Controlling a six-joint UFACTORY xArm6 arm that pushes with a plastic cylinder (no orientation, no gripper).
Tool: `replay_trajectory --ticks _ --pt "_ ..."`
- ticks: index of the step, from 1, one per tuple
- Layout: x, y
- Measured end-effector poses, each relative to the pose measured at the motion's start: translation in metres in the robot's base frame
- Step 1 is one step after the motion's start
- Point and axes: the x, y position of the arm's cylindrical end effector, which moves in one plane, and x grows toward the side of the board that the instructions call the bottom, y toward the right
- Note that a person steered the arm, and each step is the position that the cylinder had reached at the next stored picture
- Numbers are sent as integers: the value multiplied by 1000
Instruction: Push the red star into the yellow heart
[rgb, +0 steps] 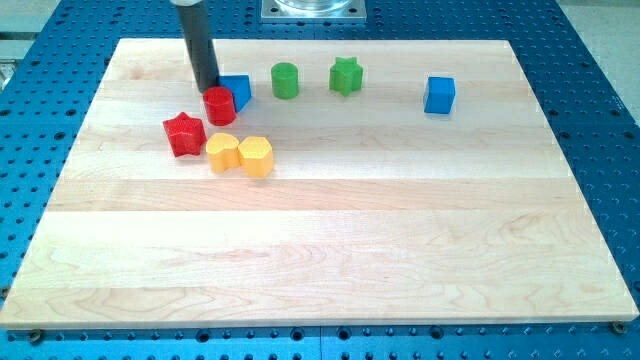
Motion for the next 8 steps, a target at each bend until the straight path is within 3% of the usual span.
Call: replay_trajectory --ticks 1,3,4,6,8 --pt "1 16" --pt "12 -33" --pt "62 -75" --pt "104 -65" --pt "111 -23"
